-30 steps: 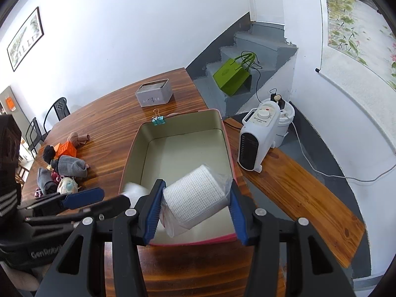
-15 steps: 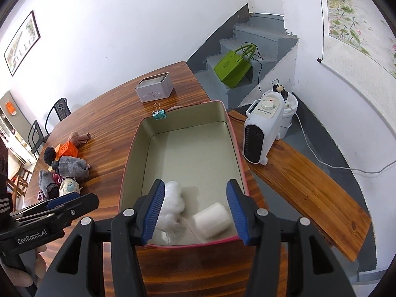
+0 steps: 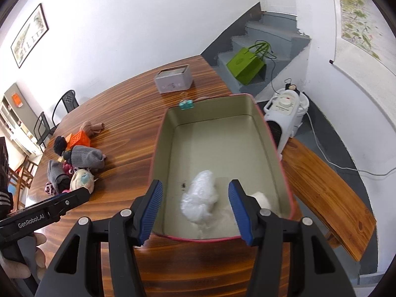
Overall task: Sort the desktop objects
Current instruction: 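Move both tools back toward the pile of soft items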
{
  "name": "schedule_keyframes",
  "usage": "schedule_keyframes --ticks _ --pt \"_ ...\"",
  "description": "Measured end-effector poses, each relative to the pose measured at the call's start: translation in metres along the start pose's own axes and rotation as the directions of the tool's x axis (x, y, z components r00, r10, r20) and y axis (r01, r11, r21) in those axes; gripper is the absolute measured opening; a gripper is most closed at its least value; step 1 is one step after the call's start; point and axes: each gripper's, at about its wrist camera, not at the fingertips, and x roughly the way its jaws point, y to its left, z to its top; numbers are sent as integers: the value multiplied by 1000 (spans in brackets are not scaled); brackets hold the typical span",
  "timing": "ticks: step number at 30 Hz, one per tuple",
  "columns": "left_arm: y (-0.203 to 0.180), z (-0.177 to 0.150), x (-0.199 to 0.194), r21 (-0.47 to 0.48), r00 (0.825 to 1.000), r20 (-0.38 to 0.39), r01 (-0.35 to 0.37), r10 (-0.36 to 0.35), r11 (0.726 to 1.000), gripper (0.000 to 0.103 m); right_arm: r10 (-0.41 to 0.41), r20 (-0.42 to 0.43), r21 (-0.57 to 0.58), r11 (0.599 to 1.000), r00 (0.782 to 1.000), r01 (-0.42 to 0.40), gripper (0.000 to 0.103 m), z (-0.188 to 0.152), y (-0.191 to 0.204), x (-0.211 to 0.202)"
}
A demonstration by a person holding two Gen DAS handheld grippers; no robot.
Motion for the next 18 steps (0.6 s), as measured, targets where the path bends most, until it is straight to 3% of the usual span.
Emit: schedule_keyframes --ticks 8,18 --pt "85 1 -16 -141 994 6 -103 105 985 83 75 -40 -71 994 996 -77 60 -3 57 15" --pt "195 5 -30 -303 978 -13 -202 208 931 83 128 -108 -124 982 986 -142 60 -16 125 40"
